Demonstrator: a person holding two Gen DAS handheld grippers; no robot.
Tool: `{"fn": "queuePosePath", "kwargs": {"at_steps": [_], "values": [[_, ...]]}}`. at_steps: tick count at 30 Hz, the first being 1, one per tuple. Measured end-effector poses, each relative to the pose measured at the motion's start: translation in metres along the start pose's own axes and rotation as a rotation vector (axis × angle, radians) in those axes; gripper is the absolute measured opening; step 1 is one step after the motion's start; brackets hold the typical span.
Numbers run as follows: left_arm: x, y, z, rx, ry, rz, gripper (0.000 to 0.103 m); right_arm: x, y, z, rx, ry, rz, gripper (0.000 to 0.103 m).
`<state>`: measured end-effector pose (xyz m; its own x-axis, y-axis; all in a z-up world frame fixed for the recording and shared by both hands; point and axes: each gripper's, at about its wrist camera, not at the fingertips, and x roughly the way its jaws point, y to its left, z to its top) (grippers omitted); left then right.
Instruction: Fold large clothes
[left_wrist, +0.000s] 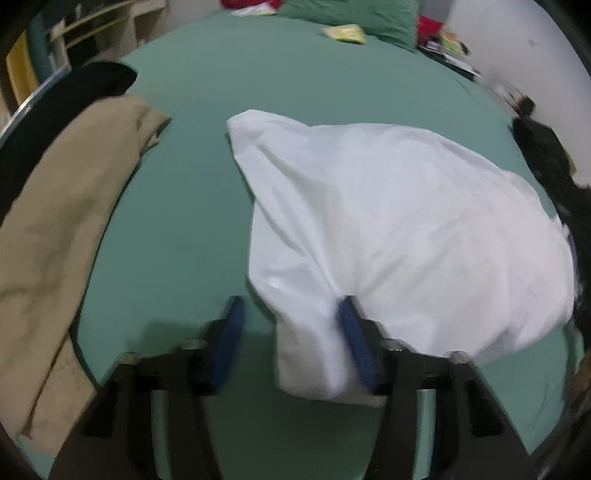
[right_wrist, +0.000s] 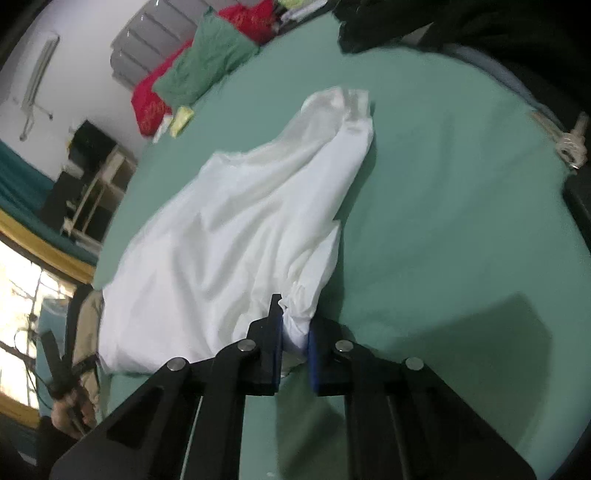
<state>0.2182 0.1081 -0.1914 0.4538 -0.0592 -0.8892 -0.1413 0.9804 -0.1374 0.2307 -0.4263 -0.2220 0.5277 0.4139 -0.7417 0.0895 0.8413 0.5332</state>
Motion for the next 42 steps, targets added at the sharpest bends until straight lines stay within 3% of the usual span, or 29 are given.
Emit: {"fn": "queuePosePath", "kwargs": {"at_steps": [4,9,12,21,25,28,30,32,36,39,42], "values": [[-0.015,-0.006,-0.009,0.006,0.005,-0.005,0.004,-0.035,0.006,0.002,0.044,-0.086,0.008,0.01],[-0.049,0.001,-0.036,-0.028,0.008,-0.04,0.004,-0.063,0.008,-0.022,0.133,-0.099,0.026,0.01],[-0.066,0.014,-0.063,-0.041,0.023,-0.054,0.004,-0.067,0.006,-0.038,0.149,-0.081,-0.031,0.01],[-0.085,0.033,-0.104,-0.079,0.081,-0.065,0.004,-0.093,-0.014,-0.076,0.156,-0.001,-0.12,0.01],[-0.078,0.035,-0.115,-0.127,0.15,-0.062,0.006,-0.087,-0.014,-0.082,0.099,0.061,-0.254,0.015],[-0.083,0.034,-0.11,-0.142,0.141,-0.063,0.013,-0.096,-0.007,-0.069,0.05,0.026,-0.317,0.02],[-0.096,0.033,-0.105,-0.136,0.092,-0.048,0.03,-0.104,0.004,-0.054,-0.024,-0.033,-0.327,0.025],[-0.105,0.03,-0.091,-0.126,0.031,-0.03,0.039,-0.1,0.016,-0.035,-0.106,-0.056,-0.325,0.032],[-0.104,0.017,-0.058,-0.066,-0.036,-0.054,0.041,-0.055,0.027,0.005,-0.267,0.02,-0.292,0.034],[-0.08,0.005,-0.035,-0.023,-0.022,-0.075,0.041,-0.01,0.016,0.026,-0.3,0.125,-0.317,0.034],[-0.047,-0.001,-0.028,0.037,0.037,-0.074,0.041,0.02,0.003,0.046,-0.277,0.157,-0.284,0.034]]}}
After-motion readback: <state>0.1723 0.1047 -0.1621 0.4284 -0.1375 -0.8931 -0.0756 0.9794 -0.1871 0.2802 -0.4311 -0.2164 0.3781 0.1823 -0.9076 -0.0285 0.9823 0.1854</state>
